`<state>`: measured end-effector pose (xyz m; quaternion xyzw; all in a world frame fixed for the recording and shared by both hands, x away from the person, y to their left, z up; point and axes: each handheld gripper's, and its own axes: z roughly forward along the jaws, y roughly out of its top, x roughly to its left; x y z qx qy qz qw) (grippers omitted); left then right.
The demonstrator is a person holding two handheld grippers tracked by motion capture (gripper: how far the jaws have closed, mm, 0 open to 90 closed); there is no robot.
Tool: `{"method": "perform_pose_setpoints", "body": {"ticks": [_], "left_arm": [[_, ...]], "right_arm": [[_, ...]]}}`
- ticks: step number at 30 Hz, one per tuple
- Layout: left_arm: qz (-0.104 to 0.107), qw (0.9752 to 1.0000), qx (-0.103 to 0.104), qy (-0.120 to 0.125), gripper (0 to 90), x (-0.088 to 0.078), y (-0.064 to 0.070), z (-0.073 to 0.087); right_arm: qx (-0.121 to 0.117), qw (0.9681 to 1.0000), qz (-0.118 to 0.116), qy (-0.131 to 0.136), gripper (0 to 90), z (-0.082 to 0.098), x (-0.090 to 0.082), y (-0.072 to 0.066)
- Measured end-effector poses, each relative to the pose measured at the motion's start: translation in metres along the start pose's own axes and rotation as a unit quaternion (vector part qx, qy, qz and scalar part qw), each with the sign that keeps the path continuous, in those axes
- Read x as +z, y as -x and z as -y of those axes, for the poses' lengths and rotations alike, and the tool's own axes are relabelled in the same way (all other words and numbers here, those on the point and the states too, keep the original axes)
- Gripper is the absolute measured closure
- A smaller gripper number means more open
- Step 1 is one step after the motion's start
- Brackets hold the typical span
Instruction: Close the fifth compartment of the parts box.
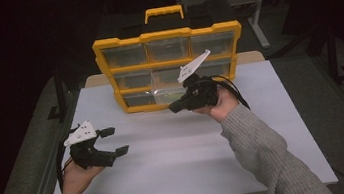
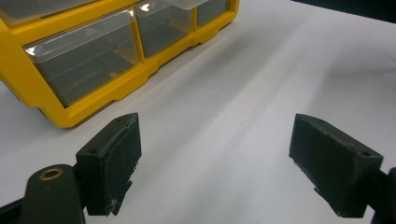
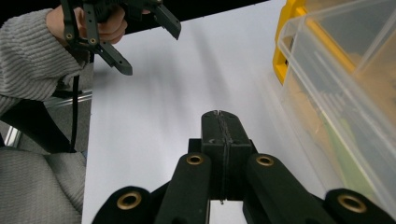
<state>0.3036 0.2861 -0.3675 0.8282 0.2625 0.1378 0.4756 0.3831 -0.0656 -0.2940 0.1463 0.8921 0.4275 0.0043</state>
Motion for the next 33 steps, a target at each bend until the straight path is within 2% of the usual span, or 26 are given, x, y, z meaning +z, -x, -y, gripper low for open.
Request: {"method": "perform_pose_setpoints", "body": {"ticks": [3,6,7,11,12,17,18,21,26,28,33], "left_arm": [[0.002,1.0,-0.004,-0.007,16.7,0.001,0.001,0.0],[0.002,1.0,-0.005,0.0,16.7,0.002,0.002,0.0],[0.002,1.0,0.0,0.001,16.7,0.002,0.001,-0.001],[0.004,1.0,-0.004,-0.007,16.7,0.003,0.002,-0.001],[0.004,1.0,-0.006,-0.005,16.7,0.003,0.002,-0.001],[0.007,1.0,0.002,-0.004,16.7,0.005,0.0,0.0],[0.007,1.0,0.002,-0.005,16.7,0.005,0.0,0.0],[0.01,0.9999,-0.003,-0.002,16.7,0.005,0.001,0.001],[0.012,0.9999,-0.003,-0.001,16.1,0.007,0.002,0.0],[0.011,0.9999,-0.004,-0.004,16.1,0.006,0.001,0.0],[0.011,0.9999,-0.003,-0.005,16.1,0.005,0.001,0.0]], "right_arm": [[0.001,0.9999,0.009,-0.006,88.5,0.004,0.003,0.0],[0.005,0.9998,0.015,-0.012,88.6,0.007,0.004,0.002],[0.007,0.9998,0.016,-0.012,88.6,0.008,0.004,0.002],[0.0,0.9996,0.022,-0.019,88.5,0.011,0.006,0.006],[0.009,0.9996,0.02,-0.018,88.5,0.011,0.006,0.006],[-0.003,0.9996,0.024,-0.012,88.5,0.011,0.01,0.011],[0.003,0.9996,0.024,-0.013,88.6,0.012,0.01,0.011],[0.001,0.9995,0.03,-0.007,88.6,0.014,0.013,0.01],[-0.005,0.9991,0.033,-0.027,88.6,0.016,0.016,0.007],[-0.013,0.9989,0.034,-0.029,88.6,0.014,0.015,0.007],[-0.011,0.9987,0.036,-0.033,88.6,0.01,0.011,0.007]]}}
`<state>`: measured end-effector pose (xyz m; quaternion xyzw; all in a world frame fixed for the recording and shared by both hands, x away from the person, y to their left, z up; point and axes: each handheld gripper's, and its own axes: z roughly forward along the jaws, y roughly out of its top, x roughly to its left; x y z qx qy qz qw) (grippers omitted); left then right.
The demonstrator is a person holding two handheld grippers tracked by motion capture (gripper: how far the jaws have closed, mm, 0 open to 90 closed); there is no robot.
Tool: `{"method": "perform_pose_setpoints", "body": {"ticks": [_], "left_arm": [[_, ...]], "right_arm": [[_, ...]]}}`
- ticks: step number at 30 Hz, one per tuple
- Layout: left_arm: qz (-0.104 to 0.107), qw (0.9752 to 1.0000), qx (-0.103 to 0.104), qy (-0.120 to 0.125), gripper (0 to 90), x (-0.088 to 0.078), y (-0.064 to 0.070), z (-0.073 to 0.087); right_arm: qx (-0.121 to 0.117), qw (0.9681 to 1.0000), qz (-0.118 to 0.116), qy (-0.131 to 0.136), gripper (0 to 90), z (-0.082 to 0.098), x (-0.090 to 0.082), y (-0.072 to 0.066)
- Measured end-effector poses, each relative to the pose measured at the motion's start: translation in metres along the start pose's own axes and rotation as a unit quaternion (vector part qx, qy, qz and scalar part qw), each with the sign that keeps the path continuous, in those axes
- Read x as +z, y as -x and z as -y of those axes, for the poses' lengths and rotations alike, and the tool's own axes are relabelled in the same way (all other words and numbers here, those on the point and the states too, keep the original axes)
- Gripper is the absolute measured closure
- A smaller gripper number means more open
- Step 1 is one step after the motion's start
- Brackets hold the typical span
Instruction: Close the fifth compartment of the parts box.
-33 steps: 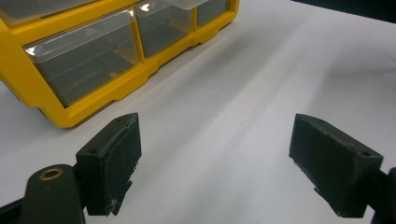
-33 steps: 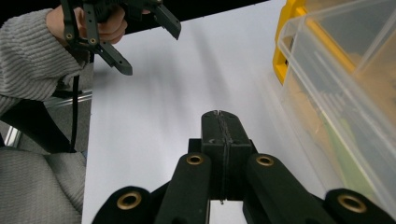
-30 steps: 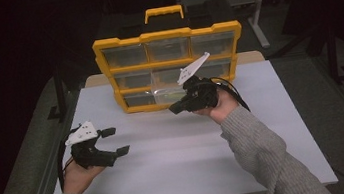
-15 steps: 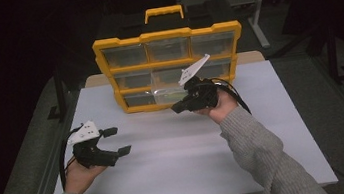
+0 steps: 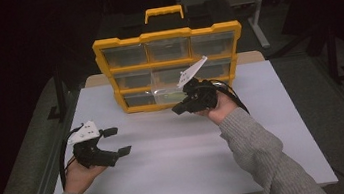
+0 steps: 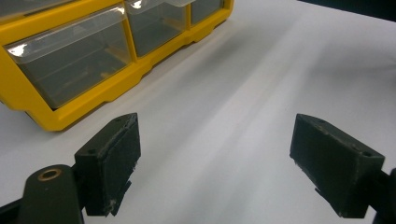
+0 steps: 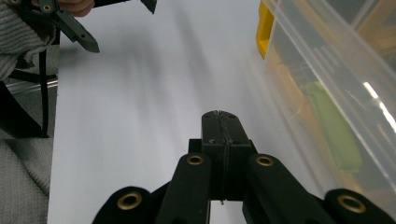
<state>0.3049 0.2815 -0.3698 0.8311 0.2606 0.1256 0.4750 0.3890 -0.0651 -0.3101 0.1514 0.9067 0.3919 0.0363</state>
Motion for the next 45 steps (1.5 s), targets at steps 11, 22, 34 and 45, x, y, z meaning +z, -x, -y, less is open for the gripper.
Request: {"method": "perform_pose_setpoints", "body": {"ticks": [11,22,34,45], "left_arm": [[0.0,1.0,0.008,0.006,16.2,-0.001,0.0,0.0],[0.001,1.0,0.005,0.006,16.1,-0.001,0.0,0.0],[0.004,1.0,0.002,0.001,16.2,-0.001,0.001,0.0],[0.003,1.0,0.0,0.007,16.2,-0.001,0.001,0.0]], "right_arm": [[-0.011,0.9998,0.013,-0.006,88.6,-0.014,-0.009,-0.003],[-0.008,0.9994,0.03,-0.016,88.7,-0.023,-0.014,0.01],[-0.012,0.9989,0.036,-0.026,88.7,-0.029,-0.004,0.017],[-0.011,0.9985,0.042,-0.034,88.7,-0.032,-0.004,0.021]]}}
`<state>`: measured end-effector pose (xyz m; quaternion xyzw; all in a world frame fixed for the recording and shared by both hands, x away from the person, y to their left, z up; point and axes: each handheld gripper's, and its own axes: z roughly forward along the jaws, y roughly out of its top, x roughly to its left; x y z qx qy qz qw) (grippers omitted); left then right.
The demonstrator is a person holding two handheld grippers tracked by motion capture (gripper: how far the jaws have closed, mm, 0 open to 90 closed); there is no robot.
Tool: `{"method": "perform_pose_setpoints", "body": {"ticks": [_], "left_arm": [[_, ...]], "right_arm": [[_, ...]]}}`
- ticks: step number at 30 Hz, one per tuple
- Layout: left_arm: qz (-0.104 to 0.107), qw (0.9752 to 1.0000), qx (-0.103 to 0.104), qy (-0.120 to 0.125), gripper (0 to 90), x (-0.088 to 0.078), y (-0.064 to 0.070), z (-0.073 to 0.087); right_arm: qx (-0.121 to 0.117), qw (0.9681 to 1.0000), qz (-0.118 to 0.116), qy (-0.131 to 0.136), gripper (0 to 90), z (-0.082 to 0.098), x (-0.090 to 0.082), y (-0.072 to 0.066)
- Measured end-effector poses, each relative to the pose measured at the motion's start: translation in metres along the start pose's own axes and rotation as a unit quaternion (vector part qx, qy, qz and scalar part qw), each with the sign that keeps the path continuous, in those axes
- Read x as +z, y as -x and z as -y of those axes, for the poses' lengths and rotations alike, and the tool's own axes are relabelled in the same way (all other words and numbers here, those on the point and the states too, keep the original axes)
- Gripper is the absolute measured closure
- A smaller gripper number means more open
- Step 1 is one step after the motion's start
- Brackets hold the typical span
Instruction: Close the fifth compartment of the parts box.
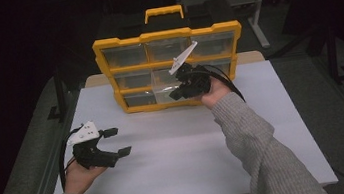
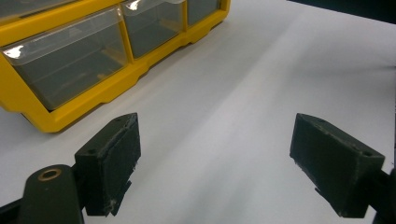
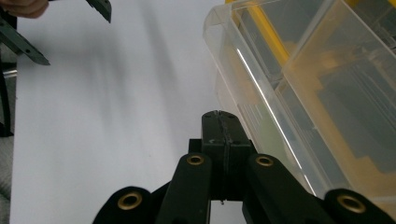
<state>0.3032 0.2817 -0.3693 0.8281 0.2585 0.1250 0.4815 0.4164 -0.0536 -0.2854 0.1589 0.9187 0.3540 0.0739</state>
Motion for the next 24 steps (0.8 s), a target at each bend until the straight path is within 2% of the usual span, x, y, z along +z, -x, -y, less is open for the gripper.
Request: {"method": "perform_pose_setpoints", "body": {"ticks": [13,17,21,23,24], "left_arm": [[0.001,1.0,-0.001,0.001,16.2,0.0,0.0,0.0],[0.002,1.0,0.002,-0.003,16.3,-0.001,-0.001,0.0],[0.002,1.0,0.003,-0.003,16.3,-0.001,-0.001,0.0],[0.002,1.0,0.001,0.0,16.3,0.0,-0.001,0.0],[0.002,1.0,0.001,0.0,16.3,0.0,-0.001,0.0]], "right_arm": [[0.003,0.9999,0.007,-0.008,88.8,-0.004,0.002,0.009],[0.013,0.9999,0.003,-0.005,88.8,-0.004,0.003,0.012],[0.007,0.9999,0.007,-0.008,88.8,-0.006,0.004,0.015],[0.018,0.9998,0.006,-0.012,88.8,-0.007,0.003,0.015],[0.013,0.9998,0.01,-0.013,88.8,-0.007,0.003,0.017]]}}
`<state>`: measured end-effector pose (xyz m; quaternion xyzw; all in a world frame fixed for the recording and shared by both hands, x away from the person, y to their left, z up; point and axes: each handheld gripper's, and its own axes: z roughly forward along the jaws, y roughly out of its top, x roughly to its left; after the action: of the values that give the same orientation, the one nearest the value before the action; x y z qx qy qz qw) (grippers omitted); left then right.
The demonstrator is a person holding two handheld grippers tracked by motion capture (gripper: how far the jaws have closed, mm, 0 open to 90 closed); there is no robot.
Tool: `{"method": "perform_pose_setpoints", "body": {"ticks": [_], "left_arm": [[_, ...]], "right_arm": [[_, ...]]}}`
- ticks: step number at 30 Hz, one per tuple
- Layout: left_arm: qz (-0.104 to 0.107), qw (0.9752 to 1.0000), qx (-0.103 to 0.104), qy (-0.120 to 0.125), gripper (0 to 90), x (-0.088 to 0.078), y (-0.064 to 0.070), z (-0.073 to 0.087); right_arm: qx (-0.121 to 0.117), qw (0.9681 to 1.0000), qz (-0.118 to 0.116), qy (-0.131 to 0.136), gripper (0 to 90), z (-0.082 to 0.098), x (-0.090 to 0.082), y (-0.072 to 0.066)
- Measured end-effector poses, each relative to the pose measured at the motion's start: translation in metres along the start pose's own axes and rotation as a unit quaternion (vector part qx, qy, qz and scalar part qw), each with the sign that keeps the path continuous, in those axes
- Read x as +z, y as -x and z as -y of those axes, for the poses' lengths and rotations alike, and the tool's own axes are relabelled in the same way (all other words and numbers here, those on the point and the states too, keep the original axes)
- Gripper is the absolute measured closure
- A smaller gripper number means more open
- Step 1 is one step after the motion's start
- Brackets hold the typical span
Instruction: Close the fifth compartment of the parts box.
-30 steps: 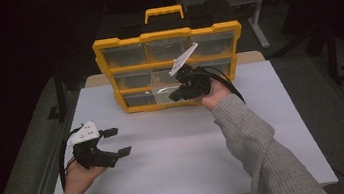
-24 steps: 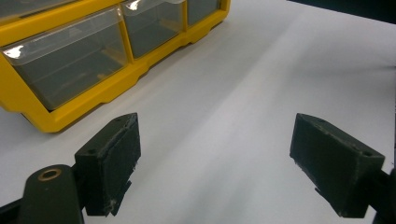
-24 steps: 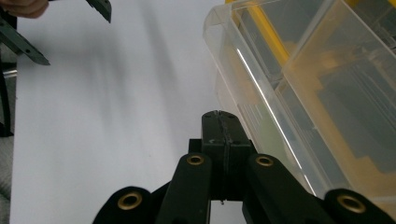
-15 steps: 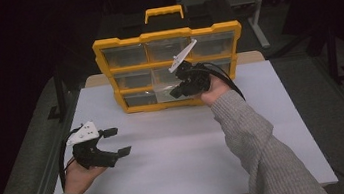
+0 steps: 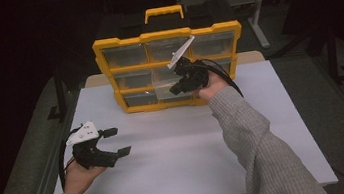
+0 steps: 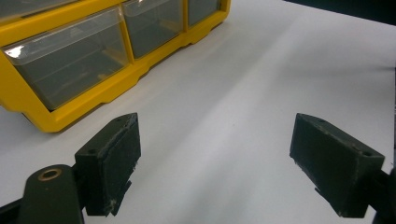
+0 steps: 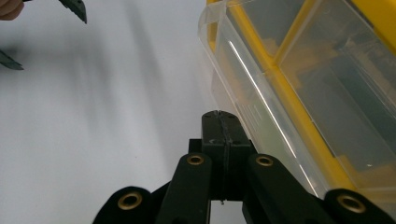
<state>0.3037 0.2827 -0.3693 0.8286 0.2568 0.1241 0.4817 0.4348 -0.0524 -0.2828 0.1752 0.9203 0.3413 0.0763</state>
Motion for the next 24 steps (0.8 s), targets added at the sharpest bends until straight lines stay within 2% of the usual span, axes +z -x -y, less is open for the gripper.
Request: {"method": "perform_pose_setpoints", "body": {"ticks": [6,11,12,15,24], "left_arm": [[0.0,1.0,-0.003,0.0,16.3,0.0,0.0,0.001],[0.0,1.0,0.0,0.0,16.3,0.0,0.0,0.0],[0.0,1.0,0.001,-0.001,16.3,0.0,0.0,0.0],[0.0,1.0,0.0,-0.001,16.3,-0.001,0.0,0.0],[-0.001,1.0,-0.002,0.003,16.4,-0.002,0.0,0.001]], "right_arm": [[0.011,0.9999,0.0,0.0,88.8,-0.002,0.001,0.003],[0.009,1.0,0.004,-0.001,88.8,-0.003,0.002,0.007],[0.016,0.9999,0.0,-0.002,88.8,-0.003,0.002,0.007],[0.011,0.9999,0.006,-0.005,88.8,-0.004,0.003,0.009],[0.014,0.9998,0.012,-0.008,88.8,-0.007,0.003,0.013]]}}
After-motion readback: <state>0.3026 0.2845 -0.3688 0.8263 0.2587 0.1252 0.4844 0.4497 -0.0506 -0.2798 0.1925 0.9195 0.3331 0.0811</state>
